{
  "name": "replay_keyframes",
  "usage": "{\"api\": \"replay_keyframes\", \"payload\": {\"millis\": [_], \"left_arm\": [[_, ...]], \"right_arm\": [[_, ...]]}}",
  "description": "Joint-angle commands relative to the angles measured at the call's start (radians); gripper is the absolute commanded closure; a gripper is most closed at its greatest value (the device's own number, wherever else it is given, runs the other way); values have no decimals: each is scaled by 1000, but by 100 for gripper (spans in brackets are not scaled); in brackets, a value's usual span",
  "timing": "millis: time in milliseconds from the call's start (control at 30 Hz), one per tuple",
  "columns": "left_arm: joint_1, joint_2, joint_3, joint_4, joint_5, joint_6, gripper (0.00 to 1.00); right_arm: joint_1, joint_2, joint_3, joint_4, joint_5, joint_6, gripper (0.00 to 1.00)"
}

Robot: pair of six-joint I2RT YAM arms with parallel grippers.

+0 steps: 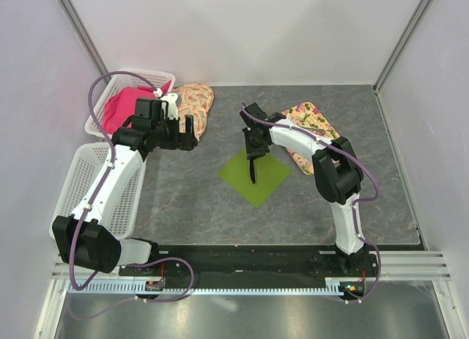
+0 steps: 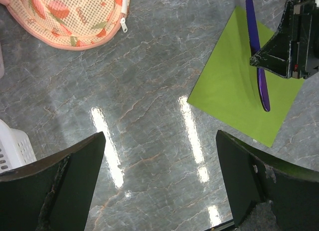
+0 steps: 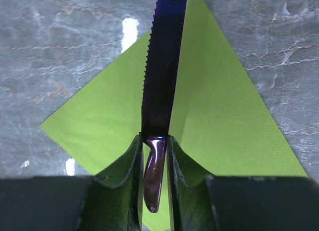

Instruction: Place the utensils on the paper napkin and roll it up

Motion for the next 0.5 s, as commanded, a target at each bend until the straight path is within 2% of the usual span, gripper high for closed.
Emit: {"api": "replay_keyframes", "payload": {"millis": [0,467], "left_arm": [[4,3,0,49,6,-40,0],[6,-3,-14,49,8,-39,0]], "right_arm": [[-2,23,28,4,26,38,100],[-3,72,44,-1,25,48,100]]}}
